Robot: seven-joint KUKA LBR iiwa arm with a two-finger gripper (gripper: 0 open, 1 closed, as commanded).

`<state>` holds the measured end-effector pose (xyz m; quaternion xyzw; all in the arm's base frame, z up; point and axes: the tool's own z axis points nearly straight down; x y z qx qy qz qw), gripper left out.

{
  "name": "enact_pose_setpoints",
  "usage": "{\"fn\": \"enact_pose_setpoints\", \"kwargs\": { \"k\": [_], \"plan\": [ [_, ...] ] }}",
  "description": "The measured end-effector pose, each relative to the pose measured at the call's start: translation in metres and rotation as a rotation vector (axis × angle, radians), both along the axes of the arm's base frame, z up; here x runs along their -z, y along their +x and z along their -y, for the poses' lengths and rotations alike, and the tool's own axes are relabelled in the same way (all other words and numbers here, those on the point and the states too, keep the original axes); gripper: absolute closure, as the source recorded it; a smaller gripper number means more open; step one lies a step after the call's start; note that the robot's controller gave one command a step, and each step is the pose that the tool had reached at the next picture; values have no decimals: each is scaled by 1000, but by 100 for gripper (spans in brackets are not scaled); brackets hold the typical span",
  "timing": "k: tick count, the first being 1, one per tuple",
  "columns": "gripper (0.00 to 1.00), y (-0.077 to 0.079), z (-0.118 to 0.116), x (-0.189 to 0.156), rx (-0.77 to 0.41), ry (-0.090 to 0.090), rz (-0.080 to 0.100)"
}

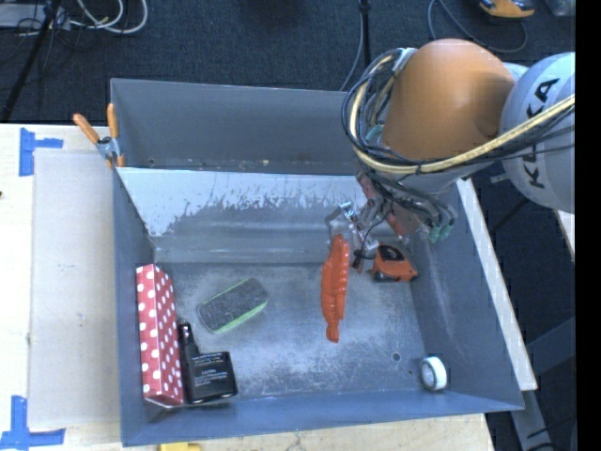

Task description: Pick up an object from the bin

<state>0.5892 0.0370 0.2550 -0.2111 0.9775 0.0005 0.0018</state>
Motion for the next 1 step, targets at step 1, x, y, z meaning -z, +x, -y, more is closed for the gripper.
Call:
{"fn": "enact_pose_setpoints", "kwargs": {
  "k": [1],
  "plan": [
    [100,0,0,0,1,0,0]
  ]
}}
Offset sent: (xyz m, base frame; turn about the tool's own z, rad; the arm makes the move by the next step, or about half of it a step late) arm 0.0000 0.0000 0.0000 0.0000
